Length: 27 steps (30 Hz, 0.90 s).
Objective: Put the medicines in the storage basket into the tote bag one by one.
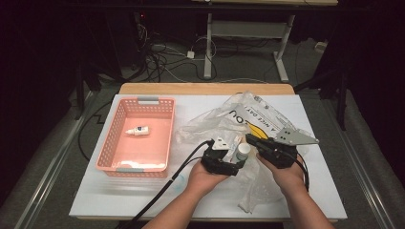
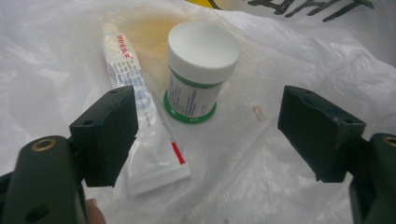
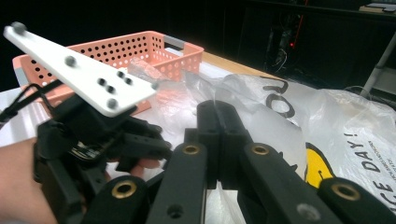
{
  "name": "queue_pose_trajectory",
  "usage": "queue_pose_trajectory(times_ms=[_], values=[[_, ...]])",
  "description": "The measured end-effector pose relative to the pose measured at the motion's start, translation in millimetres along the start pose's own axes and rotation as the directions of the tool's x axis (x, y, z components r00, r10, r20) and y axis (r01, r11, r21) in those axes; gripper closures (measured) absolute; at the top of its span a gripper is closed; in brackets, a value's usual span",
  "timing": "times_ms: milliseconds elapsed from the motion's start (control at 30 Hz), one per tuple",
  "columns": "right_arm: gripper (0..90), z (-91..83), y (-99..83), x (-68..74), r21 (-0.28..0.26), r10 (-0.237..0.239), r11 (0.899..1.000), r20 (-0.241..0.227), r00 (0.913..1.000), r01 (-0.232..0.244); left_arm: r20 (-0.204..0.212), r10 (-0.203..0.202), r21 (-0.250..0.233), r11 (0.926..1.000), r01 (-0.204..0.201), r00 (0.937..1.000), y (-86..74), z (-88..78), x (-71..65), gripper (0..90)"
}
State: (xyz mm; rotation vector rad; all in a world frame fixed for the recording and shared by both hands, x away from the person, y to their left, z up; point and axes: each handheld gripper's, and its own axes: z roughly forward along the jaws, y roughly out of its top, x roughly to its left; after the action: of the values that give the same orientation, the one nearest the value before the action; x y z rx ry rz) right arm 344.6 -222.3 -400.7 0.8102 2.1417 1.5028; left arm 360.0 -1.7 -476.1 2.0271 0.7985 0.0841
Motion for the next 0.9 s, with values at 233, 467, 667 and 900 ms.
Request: queue_pose_trajectory(times_ms=[233, 467, 667, 900], values=[[90.0, 0.7, -0.2, 0.9, 0.007, -0.003, 1.000, 0.003, 1.0000, 0.003, 0.009, -0.003, 0.005, 1.0000, 0.003, 1.0000, -7.3, -12.9, -0.6, 12.6], [90.0, 0.4, -1.6, 0.7, 0.012, -0.008, 1.000, 0.004, 1.0000, 0.008, 0.020, -0.003, -0.002, 1.0000, 0.003, 0.9998, -9.0, -24.7, -5.6, 0.0], [90.0, 1.3, -1.5, 1.8, 0.013, -0.003, 1.000, 0.006, 1.0000, 0.003, 0.025, 0.015, -0.019, 0.9997, -0.015, 0.9996, -6.4, -44.7, -12.8, 0.0], [90.0, 1.8, -2.3, 2.6, 0.019, -0.008, 1.000, 0.006, 1.0000, 0.008, 0.013, 0.006, -0.039, 0.9992, -0.006, 0.9999, -8.4, -74.4, -9.4, 0.0]])
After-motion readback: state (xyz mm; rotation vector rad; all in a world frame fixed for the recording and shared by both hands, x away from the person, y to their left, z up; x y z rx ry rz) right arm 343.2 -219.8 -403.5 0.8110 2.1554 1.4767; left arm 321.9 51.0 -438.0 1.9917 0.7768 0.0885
